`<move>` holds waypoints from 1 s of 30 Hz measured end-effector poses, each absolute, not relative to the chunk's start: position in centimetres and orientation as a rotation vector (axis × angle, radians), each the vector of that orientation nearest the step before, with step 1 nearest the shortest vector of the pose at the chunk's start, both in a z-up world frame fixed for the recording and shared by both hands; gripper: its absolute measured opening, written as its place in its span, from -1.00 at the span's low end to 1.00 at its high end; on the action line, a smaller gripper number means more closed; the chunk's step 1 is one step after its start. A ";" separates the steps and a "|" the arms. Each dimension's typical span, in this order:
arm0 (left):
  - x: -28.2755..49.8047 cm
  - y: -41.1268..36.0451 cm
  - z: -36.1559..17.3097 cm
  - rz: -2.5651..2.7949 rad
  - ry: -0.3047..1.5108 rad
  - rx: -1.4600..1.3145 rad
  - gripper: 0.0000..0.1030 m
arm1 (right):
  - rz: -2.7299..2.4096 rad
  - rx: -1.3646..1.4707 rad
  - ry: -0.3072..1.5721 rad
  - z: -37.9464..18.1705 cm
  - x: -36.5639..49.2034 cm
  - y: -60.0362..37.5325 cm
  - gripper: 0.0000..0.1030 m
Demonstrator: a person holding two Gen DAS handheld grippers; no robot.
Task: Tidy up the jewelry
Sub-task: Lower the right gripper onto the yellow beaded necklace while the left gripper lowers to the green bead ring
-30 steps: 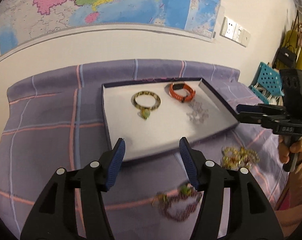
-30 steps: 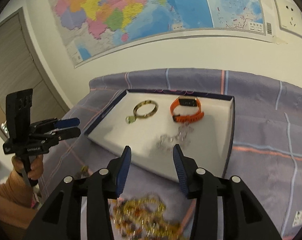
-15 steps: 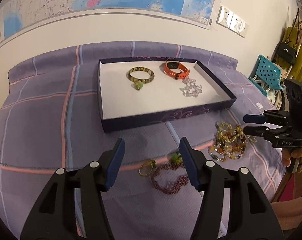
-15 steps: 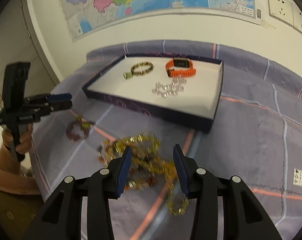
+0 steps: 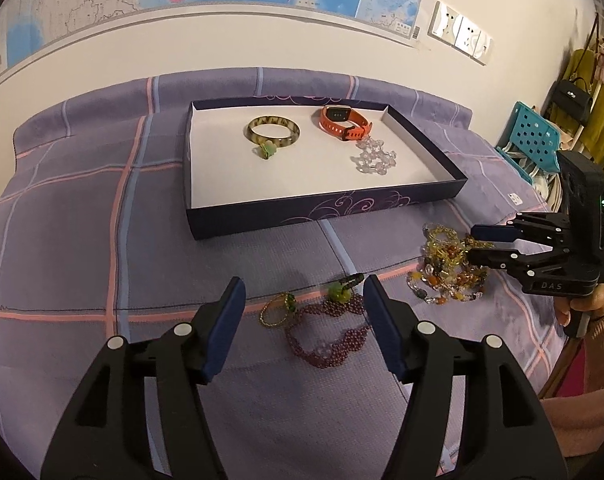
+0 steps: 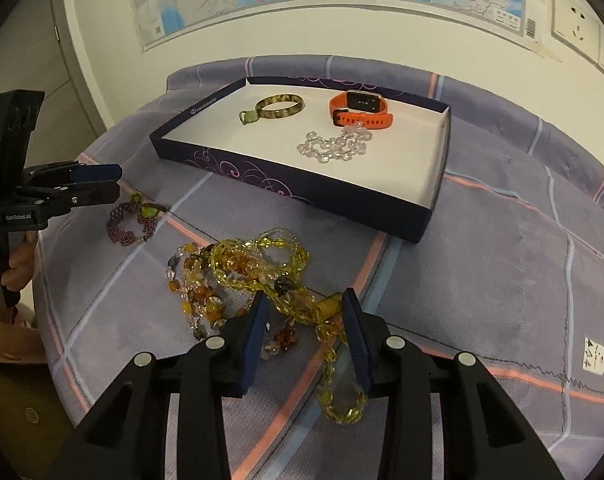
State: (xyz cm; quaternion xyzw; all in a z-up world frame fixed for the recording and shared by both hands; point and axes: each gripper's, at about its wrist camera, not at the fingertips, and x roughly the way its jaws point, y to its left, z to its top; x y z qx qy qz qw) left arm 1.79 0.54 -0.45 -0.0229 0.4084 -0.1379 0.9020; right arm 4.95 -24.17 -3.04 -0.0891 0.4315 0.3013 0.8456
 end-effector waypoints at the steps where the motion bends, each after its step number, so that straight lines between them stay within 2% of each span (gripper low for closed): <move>1: 1.8 0.5 -0.5 -0.289 0.846 -0.048 0.18 | 0.645 -0.184 0.911 -3.0 5.1 -24.1 -0.32; 4: 1.8 0.5 -0.6 -0.289 0.847 -0.046 0.18 | 0.671 -0.164 0.920 -2.8 5.3 -24.2 -0.67; 6: 1.7 0.5 -0.7 -0.289 0.849 -0.044 0.18 | 0.681 -0.146 0.921 -2.6 5.3 -24.4 -0.72; 8: 1.8 0.5 -0.7 -0.287 0.851 -0.045 0.18 | 0.692 -0.107 0.919 -2.2 5.4 -24.9 -0.91; 18: 1.6 0.1 -0.5 -0.300 0.841 -0.032 0.18 | 0.648 0.077 0.853 -0.2 6.3 -28.0 -0.91; 24: 1.3 -0.7 -0.7 -0.313 0.844 0.001 0.18 | 0.582 0.089 0.875 -1.2 7.3 -28.6 -0.91; 30: 0.9 -1.7 -0.8 -0.344 0.841 0.047 0.03 | 0.548 0.061 0.919 -2.7 7.5 -28.7 -0.89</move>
